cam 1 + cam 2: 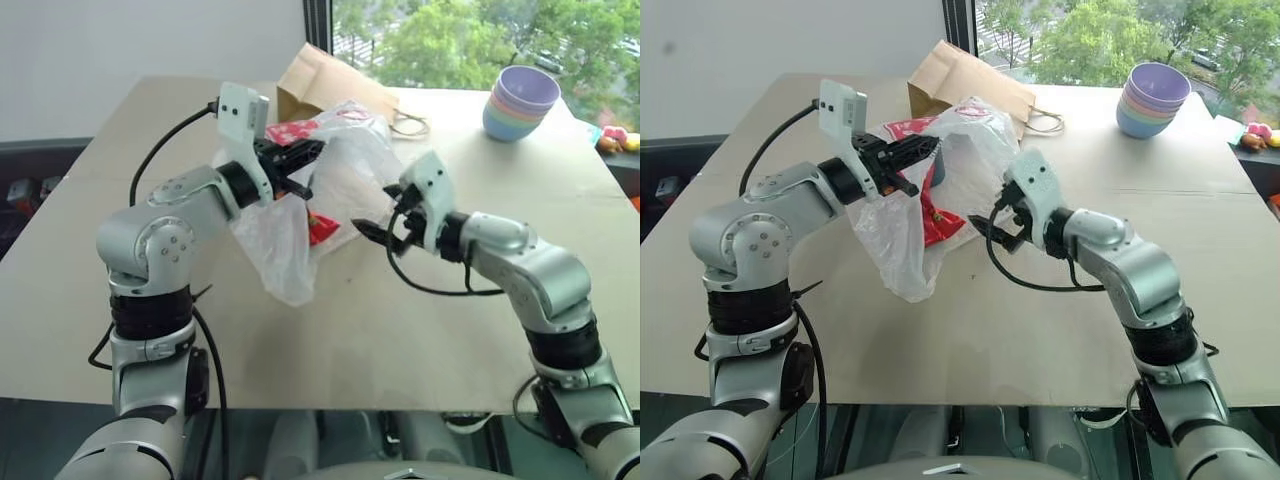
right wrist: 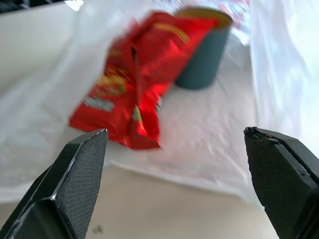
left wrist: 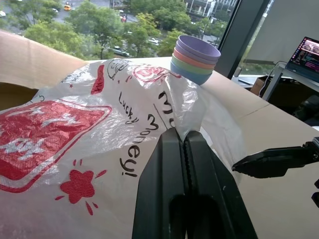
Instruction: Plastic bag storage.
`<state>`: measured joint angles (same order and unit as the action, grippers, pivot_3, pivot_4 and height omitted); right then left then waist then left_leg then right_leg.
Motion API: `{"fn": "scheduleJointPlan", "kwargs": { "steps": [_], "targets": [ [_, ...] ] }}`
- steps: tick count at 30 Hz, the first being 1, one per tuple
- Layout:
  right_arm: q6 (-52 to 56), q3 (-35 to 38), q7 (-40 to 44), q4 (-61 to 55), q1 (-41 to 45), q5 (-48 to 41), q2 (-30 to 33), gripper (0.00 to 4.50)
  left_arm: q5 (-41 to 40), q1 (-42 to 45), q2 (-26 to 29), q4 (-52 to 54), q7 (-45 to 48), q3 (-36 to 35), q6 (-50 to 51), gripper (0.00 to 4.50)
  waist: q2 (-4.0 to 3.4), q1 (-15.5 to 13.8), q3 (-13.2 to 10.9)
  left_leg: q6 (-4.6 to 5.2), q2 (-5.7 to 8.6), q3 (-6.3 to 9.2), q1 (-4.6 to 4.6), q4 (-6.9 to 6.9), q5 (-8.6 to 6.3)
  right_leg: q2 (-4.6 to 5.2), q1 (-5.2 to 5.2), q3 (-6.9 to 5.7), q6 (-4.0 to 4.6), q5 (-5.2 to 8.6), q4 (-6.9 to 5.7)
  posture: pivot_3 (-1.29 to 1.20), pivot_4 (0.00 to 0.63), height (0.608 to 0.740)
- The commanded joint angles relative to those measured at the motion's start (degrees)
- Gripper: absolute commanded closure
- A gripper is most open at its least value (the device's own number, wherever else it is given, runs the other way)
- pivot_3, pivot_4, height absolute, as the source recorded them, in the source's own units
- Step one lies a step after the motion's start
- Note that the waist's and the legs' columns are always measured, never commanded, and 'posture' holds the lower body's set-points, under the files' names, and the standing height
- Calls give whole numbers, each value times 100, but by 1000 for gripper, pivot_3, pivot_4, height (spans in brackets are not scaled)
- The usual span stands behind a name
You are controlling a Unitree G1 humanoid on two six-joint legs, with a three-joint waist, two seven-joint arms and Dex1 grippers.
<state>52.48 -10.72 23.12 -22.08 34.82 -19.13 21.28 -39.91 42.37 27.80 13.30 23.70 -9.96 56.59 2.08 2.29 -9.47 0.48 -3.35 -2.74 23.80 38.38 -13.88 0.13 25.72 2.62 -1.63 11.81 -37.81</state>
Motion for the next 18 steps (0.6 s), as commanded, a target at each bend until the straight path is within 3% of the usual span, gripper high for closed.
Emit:
{"fn": "scheduleJointPlan", "kwargs": {
  "steps": [1, 7, 8, 10, 15, 17, 18],
  "targets": [
    [13, 71, -842, 90, 218, 557, -337, 87, 35, 96, 32, 51, 120, 56, -150, 4500, 1, 4, 0, 0, 3, 0, -3, 2, 0, -1, 0, 5, -1, 0, 0, 0, 150, 740],
    [-430, 250, -1598, 1347, 765, 1090, -1107, 87, 100, 83, 83, 114, 201, 152, -189, 4500, 1, 2, 0, -1, 5, 3, -2, 3, 1, -3, 0, 10, 8, -6, 1, 0, 150, 740],
    [-548, 219, -1608, 1519, 832, 1172, -1139, 331, 130, 84, 101, 136, 209, 177, -213, 4500, 0, 6, 0, -1, 5, 2, 1, 1, 1, -3, 0, 10, 18, -12, 5, 0, 150, 740],
    [-646, 265, -1613, 1669, 901, 1259, -1161, 1015, 147, 72, 172, 203, 241, 187, -211, 4500, 0, 3, 0, -1, 5, 1, 4, -4, 1, -2, 1, 11, 18, -12, 15, 0, 150, 740],
    [-715, 387, -1476, 1680, 899, 1264, -1087, 3404, -213, -5, 345, 282, 465, -34, 84, 4500, 0, -11, 0, -1, 7, 2, 10, -6, 0, 4, 1, 7, 15, -10, 20, 0, 150, 740],
    [-697, 415, -1385, 1636, 877, 1242, -1026, 4327, -785, -72, 441, 445, 673, -378, 401, 3973, 0, -1, 0, -1, 7, 2, 10, -6, 0, 4, 1, 7, 15, -10, 19, 0, 150, 740],
    [-670, 426, -1332, 1608, 859, 1221, -997, 4500, -947, -137, 579, 544, 745, -500, 529, 3685, 1, 17, -1, -1, 6, 3, 9, -6, 0, 4, 1, 7, 14, -10, 18, 0, 150, 740]
  ]
}}
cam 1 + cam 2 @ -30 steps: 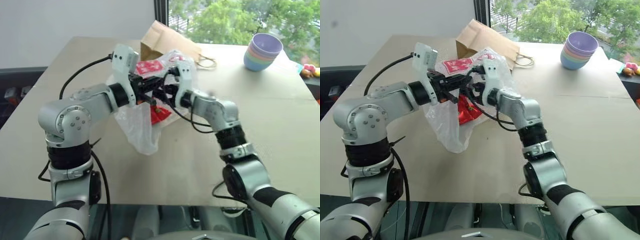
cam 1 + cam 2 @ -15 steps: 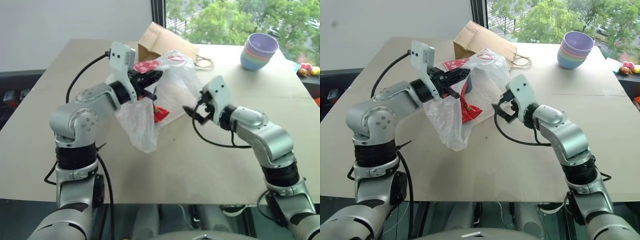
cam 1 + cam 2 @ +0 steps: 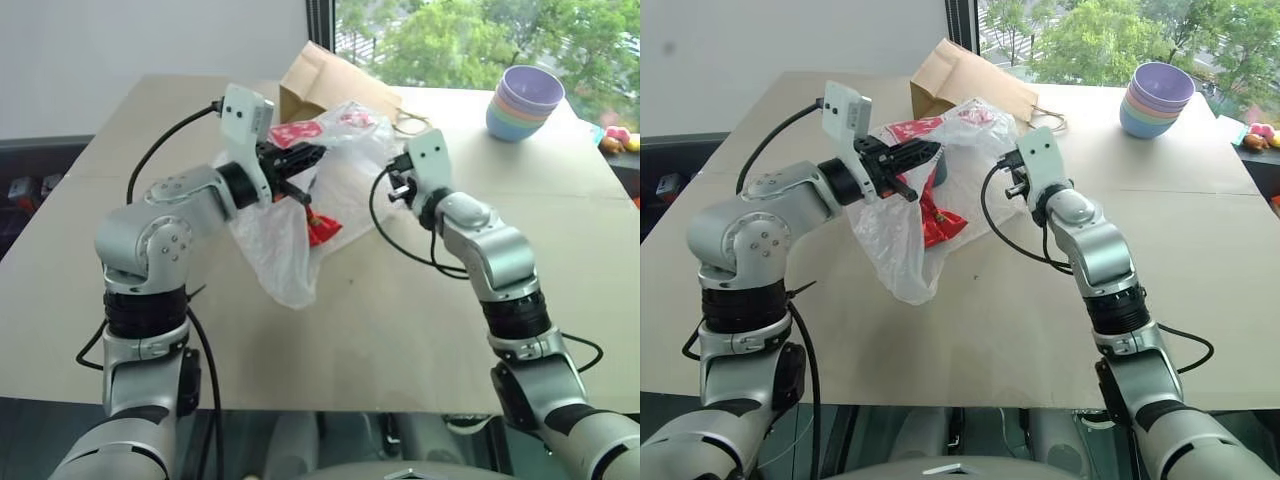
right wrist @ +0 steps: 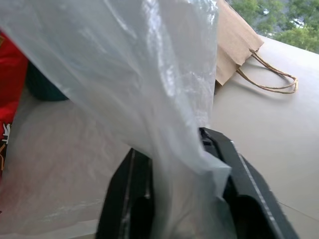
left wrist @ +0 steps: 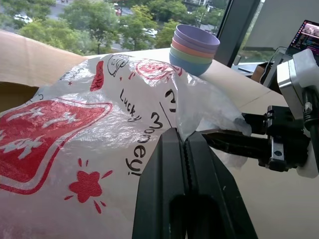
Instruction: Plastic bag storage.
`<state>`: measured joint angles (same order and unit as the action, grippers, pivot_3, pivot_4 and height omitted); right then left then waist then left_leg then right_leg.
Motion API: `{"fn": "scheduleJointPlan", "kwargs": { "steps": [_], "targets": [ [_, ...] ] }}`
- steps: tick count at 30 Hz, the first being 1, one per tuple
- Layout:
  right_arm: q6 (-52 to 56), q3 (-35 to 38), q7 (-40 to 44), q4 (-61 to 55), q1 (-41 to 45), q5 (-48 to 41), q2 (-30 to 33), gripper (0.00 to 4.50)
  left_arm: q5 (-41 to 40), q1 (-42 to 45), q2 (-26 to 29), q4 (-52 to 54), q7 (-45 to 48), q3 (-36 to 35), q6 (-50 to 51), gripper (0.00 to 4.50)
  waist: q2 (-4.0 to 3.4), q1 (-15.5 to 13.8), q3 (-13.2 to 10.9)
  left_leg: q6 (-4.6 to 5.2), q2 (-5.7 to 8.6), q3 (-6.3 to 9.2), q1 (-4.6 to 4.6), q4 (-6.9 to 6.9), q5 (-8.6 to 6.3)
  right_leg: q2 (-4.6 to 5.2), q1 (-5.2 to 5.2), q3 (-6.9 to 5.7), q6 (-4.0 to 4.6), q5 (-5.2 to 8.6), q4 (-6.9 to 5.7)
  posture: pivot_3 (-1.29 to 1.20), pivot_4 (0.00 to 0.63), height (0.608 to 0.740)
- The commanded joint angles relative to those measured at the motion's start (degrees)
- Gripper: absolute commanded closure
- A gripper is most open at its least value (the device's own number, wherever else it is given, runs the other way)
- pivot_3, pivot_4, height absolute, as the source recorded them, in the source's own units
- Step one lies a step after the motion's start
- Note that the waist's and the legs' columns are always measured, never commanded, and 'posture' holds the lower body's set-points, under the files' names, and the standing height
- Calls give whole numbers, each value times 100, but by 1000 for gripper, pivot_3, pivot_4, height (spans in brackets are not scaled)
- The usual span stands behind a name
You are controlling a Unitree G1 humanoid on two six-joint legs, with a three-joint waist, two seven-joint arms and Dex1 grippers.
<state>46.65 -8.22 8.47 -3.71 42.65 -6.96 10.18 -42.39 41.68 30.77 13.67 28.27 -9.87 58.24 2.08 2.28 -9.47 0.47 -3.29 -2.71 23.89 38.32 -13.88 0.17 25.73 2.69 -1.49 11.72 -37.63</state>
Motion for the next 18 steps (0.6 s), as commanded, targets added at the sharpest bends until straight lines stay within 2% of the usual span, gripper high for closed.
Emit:
{"fn": "scheduleJointPlan", "kwargs": {
  "steps": [1, 5, 6, 7, 10, 13, 16, 18],
  "targets": [
    [-63, 182, 179, -254, 58, -15, 138, 4500, -808, -162, 432, 617, 358, -594, 446, 3241, 0, 34, -1, 0, -1, 0, 0, 0, 0, -1, 2, 0, 0, 0, -1, 0, 150, 740],
    [9, 231, 335, -344, -33, -82, 235, 4500, -1651, -628, 786, 1249, 400, -1259, 622, 1433, -1, 27, -2, 0, -2, 4, -8, -4, 0, -5, 2, 0, 1, 1, -6, 0, 150, 740],
    [22, 250, 364, -367, -55, -95, 248, 4500, -1886, -713, 811, 1376, 326, -1409, 671, 1289, 0, 24, -2, 0, -2, 4, -7, -4, 0, -4, 1, -1, 0, 2, -5, 0, 150, 740],
    [32, 251, 405, -385, -81, -97, 275, 4500, -2310, -1046, 948, 1605, 318, -1702, 805, 798, 0, 16, -1, 0, -2, 3, -6, -3, 0, -2, 0, -1, 0, 2, -5, 0, 150, 740],
    [73, 271, 496, -429, -117, -116, 309, 4500, -3294, -2344, 1411, 2175, 310, -2492, 1106, 798, -2, 57, -2, 0, -5, 4, -18, -6, -1, -1, 1, 26, -1, 2, -3, 0, 150, 740],
    [111, 277, 575, -455, -102, -149, 311, 4500, -3365, -4200, 1375, 2731, 492, -3095, 1070, 798, 0, 30, -4, 0, -3, 1, -9, -4, 0, 1, 2, 4, -10, 9, -1, 0, 150, 740],
    [165, 250, 643, -529, -90, -174, 291, 4500, -2838, -5486, 968, 3175, 397, -2787, 656, 798, -3, 14, -5, 0, -3, 2, -19, -7, -1, 6, 2, 21, 5, 27, -4, 0, 150, 740],
    [189, 214, 687, -598, -111, -179, 283, 4500, -2753, -5837, 615, 3323, 107, -2514, 383, 798, -1, -48, -4, 0, -1, -1, -14, -2, -1, 8, -2, 2, 4, 30, 1, 0, 150, 740]
  ]
}}
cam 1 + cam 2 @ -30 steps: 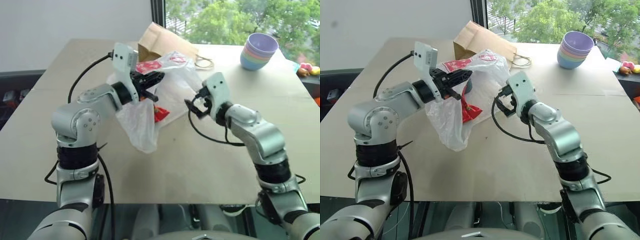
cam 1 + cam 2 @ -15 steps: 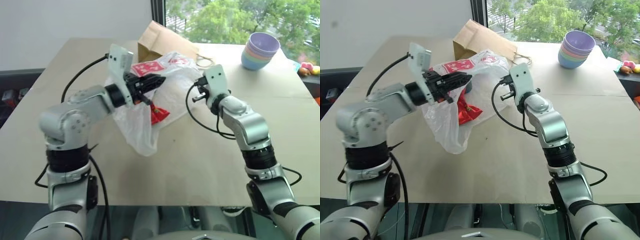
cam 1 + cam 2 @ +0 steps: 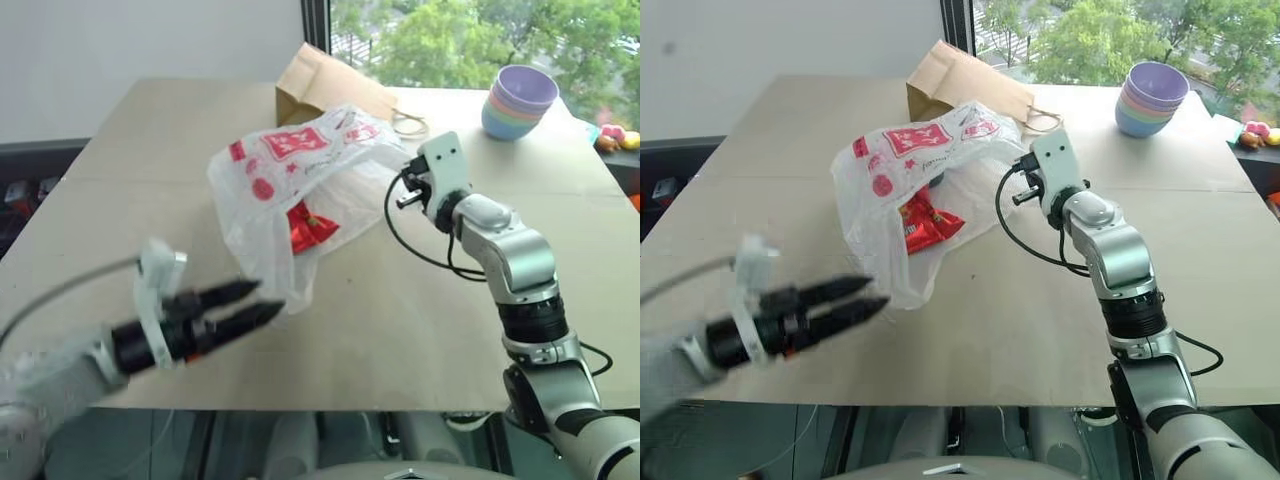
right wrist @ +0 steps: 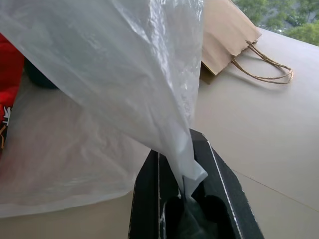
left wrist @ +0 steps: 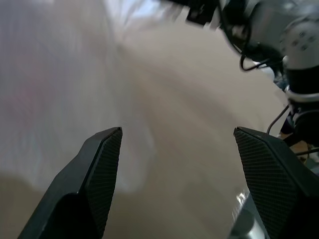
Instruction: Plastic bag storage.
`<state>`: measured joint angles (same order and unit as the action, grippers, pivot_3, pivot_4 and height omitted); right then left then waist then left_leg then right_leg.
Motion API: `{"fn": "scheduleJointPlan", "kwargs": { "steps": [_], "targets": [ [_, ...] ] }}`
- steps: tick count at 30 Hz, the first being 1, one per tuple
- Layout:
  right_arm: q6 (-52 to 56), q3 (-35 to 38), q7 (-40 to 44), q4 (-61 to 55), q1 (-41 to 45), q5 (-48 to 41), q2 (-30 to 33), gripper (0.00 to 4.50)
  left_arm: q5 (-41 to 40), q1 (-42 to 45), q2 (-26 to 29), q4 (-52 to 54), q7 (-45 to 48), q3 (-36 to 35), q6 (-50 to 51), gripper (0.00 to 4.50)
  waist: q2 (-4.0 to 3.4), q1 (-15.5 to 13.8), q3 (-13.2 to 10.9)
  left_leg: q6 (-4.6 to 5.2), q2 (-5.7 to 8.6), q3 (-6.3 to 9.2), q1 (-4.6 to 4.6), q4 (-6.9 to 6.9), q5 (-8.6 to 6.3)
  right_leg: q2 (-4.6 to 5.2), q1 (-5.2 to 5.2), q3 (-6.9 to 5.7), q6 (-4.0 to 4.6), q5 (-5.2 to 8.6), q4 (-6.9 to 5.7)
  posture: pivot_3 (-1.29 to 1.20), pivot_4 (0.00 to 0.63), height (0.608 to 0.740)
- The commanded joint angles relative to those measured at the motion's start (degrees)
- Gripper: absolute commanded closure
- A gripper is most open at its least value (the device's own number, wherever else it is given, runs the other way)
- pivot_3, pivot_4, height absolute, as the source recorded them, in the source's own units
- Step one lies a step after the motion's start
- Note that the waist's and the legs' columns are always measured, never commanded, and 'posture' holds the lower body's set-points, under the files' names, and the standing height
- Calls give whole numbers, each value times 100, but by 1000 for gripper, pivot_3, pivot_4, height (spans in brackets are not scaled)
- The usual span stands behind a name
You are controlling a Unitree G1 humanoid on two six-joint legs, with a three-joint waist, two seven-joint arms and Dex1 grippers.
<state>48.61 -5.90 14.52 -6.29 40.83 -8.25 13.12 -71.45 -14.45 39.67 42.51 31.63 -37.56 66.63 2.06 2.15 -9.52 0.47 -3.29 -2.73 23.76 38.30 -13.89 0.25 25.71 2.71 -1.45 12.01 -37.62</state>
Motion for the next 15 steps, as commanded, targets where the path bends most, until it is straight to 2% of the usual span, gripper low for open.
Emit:
{"fn": "scheduleJointPlan", "kwargs": {
  "steps": [1, 7, 10, 15],
  "targets": [
    [14, -27, 95, -371, 62, -47, -11, 4500, 187, -369, -433, 500, -338, 380, -578, 798, 2, -56, 1, 0, 1, 1, -1, 4, 0, 4, -2, -2, 0, 1, -3, 0, 150, 740],
    [133, -24, 125, -514, 30, -42, 6, 4500, 351, -481, -1041, 356, -1089, 982, -1102, 798, -2, -54, 4, 0, 1, -1, -5, 9, 2, -1, -3, 1, 0, 1, -7, 0, 150, 740],
    [168, -48, 122, -577, 62, -17, 6, 4500, 578, -223, -1259, 120, -1288, 1430, -1326, 798, -7, -49, 3, 0, 1, -1, -3, 7, 1, -5, -1, 3, 2, 0, -6, 0, 150, 740],
    [299, -48, 105, -752, 40, 5, 47, 4500, 1169, 713, -1910, -715, -2077, 2227, -1549, 798, -1, -45, 8, 0, 3, 1, 1, 6, 1, -6, -2, 2, 10, -6, -3, 0, 150, 740]
  ]
}}
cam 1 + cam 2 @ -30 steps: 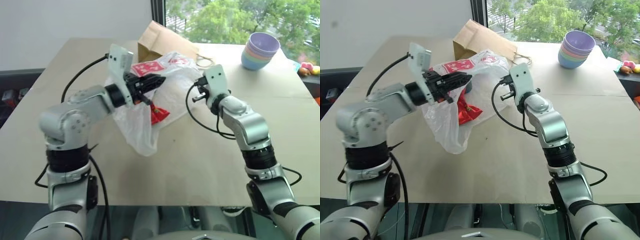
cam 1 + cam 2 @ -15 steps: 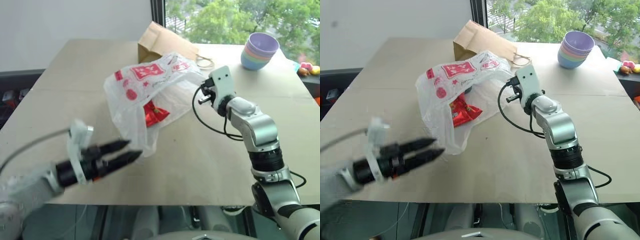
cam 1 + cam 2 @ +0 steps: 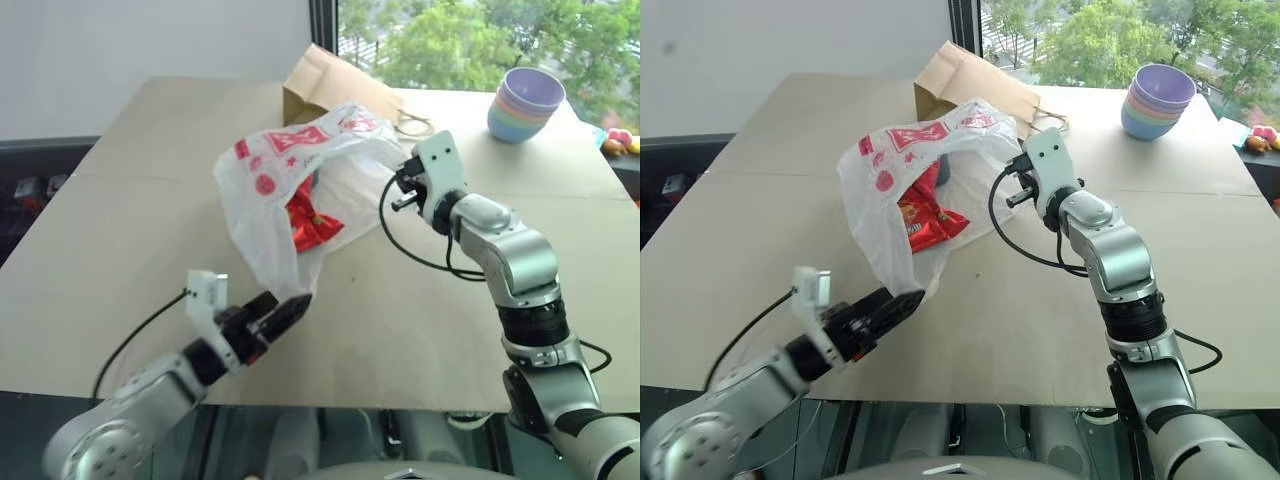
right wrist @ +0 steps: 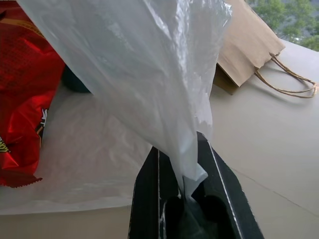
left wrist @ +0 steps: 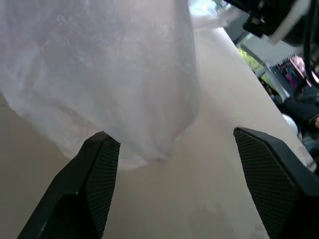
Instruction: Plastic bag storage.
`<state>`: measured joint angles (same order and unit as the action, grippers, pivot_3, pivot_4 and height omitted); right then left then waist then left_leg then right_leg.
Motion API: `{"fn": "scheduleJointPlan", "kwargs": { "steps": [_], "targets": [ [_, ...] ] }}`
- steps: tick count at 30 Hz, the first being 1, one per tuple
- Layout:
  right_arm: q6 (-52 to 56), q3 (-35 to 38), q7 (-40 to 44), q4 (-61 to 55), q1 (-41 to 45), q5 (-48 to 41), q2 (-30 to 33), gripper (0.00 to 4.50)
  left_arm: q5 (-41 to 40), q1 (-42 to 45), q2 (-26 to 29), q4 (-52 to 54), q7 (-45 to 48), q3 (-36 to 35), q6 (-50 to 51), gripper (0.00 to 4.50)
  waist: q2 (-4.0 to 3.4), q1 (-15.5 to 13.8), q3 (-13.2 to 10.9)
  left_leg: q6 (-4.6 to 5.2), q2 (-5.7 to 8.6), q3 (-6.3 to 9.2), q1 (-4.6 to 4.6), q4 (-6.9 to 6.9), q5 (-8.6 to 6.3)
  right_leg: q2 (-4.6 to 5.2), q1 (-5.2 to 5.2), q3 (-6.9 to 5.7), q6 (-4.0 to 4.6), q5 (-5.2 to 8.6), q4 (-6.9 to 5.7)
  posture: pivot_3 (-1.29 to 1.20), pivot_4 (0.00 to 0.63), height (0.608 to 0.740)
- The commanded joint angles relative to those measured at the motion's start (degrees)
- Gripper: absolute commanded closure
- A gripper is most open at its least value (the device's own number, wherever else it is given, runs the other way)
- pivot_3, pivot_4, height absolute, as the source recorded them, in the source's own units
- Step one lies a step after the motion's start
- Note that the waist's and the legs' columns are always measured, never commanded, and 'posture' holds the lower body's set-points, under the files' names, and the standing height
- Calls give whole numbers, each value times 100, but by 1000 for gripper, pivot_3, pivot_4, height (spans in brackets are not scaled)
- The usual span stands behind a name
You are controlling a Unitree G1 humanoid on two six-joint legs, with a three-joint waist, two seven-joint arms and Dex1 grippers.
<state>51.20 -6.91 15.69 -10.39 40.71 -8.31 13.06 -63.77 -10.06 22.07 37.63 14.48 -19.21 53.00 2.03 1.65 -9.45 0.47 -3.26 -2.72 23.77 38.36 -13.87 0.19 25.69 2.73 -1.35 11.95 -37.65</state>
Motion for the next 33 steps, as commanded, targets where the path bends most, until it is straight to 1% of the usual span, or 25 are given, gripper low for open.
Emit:
{"fn": "scheduleJointPlan", "kwargs": {
  "steps": [1, 3, 4, 5, 7, 9, 10, 11, 13, 14, 15, 16, 17, 19, 22, 24, 26, 28, 31, 33],
  "targets": [
    [65, 64, -13, -370, 48, 10, 62, 4500, 449, 368, -236, -287, -397, 467, -246, 1044, 2, 12, 1, 0, 0, 0, 0, 0, 0, -1, -1, 1, 0, 0, -1, 0, 150, 740],
    [121, 101, -13, -426, 47, -3, 78, 4500, 420, 596, -522, -506, -500, 540, -411, 1668, 1, 33, 1, 0, 0, -3, 0, 0, 0, -1, 0, 4, 2, -3, 0, 0, 150, 740],
    [146, 111, -15, -449, 48, -9, 82, 4500, 452, 677, -623, -593, -539, 559, -483, 2106, 1, 35, 1, 0, 0, -5, 0, 0, 0, 0, 0, 6, 6, -5, 0, 0, 150, 740],
    [258, 216, 1, -511, 79, -109, 47, 4500, 83, 749, -772, -581, -566, 428, -561, 2564, 1, 43, 1, 0, 0, -3, 1, 0, 0, -1, 0, 4, 6, -6, 0, 0, 150, 740],
    [488, 478, 78, -604, 170, -354, 8, 4500, -927, 794, -882, -468, -586, 48, -696, 3444, 2, 60, 1, 0, -1, -1, 1, -1, 0, -2, 1, 4, 0, -9, -2, 0, 150, 740],
    [969, 1117, 356, -629, 476, -1069, -84, 4500, -2268, 1035, -551, -483, -866, -538, -923, 4459, 2, 66, -3, 0, -5, 4, 2, -2, 0, -4, 2, 0, -5, -12, -4, 0, 150, 740],
    [1196, 1376, 520, -628, 626, -1412, -79, 4500, -2811, 1213, -322, -549, -1035, -774, -1042, 4490, 2, 63, -7, 0, -6, 6, 2, -2, 0, -6, 3, -2, -5, -12, -6, 0, 150, 740],
    [1574, 1883, 646, -554, 951, -1950, -141, 4500, -3451, 1632, 46, -751, -1274, -1101, -1242, 4490, 2, 57, -11, 0, -6, 14, 3, -1, 0, -8, 3, -7, -5, -12, -7, 0, 150, 740],
    [2146, 2634, 634, -361, 1474, -2637, -258, 4500, -4193, 2223, 604, -1124, -1619, -1450, -1495, 4490, -1, 39, -28, 1, -6, 30, 3, 5, 1, -12, 2, -17, -13, -5, -16, 0, 150, 740],
    [2407, 2942, 704, -185, 1808, -2953, -184, 4500, -4498, 2631, 967, -1492, -1717, -1612, -1558, 4490, -6, 34, -24, 2, -4, 44, 3, 8, 1, -17, 0, -21, -16, -3, -16, 0, 150, 740],
    [2647, 3212, 808, 67, 2207, -3232, -18, 4500, -4679, 3140, 1399, -1995, -1698, -1708, -1526, 4490, -6, 32, -24, 2, -2, 46, -7, 6, 1, -16, -12, -21, -15, -2, -11, 0, 150, 740],
    [2808, 3439, 830, 406, 2634, -3379, 163, 4500, -4683, 3703, 1817, -2582, -1653, -1720, -1467, 4490, -6, 18, -26, 2, 1, 46, -7, 6, 1, -14, -16, -21, -14, -2, -11, 0, 150, 740],
    [2911, 3579, 818, 691, 2956, -3457, 326, 4500, -4658, 4149, 2126, -3054, -1610, -1690, -1425, 4490, -3, -16, -39, 2, 2, 51, 5, 6, 1, -14, -8, -27, -14, -2, -5, 0, 150, 740],
    [2959, 3661, 807, 1222, 3425, -3476, 718, 4500, -4469, 4986, 2513, -3890, -1435, -1483, -1276, 4490, -7, -55, -47, 2, 6, 52, 17, 5, 1, -14, -1, -31, -9, 1, 13, 0, 150, 740],
    [2842, 3708, 778, 1806, 3854, -3450, 1265, 4500, -3921, 5994, 2710, -4775, -1010, -1072, -1020, 4490, -6, -99, -43, 6, 13, 33, 18, -15, -3, -4, -8, -20, -16, -15, 43, 0, 150, 740],
    [2701, 3572, 822, 1950, 3903, -3351, 1669, 4500, -3544, 6589, 2650, -5231, -775, -828, -948, 4490, -6, -132, -43, 17, 13, 31, 29, -27, -10, -3, -7, -21, -19, -18, 74, 0, 150, 740],
    [2680, 3447, 892, 1927, 3856, -3349, 2022, 4500, -3352, 7055, 2555, -5600, -571, -716, -815, 4490, -7, -149, -43, 18, 14, 43, 71, -25, -12, 0, 16, -30, -21, -20, 90, 0, 150, 740],
    [2821, 3409, 945, 1784, 3793, -3464, 2323, 4500, -3204, 7363, 2512, -5826, -412, -675, -630, 4490, -7, -142, -43, 13, 17, 41, 117, -21, -9, 6, 58, -30, -23, -21, 86, 0, 150, 740],
    [3150, 3488, 941, 1404, 3631, -3667, 2663, 4500, -3128, 7590, 2448, -5922, -309, -679, -311, 4490, -8, -87, -44, 6, 16, 34, 119, -36, -8, 9, 62, -29, -25, -20, 85, 0, 150, 740],
    [3380, 3536, 932, 900, 3302, -3816, 2853, 4500, -3218, 7533, 2346, -5797, -319, -697, -43, 4490, -8, -89, -44, 6, 15, 29, 119, -62, -8, 10, 73, -26, -25, -20, 84, 0, 150, 740]
  ]
}}
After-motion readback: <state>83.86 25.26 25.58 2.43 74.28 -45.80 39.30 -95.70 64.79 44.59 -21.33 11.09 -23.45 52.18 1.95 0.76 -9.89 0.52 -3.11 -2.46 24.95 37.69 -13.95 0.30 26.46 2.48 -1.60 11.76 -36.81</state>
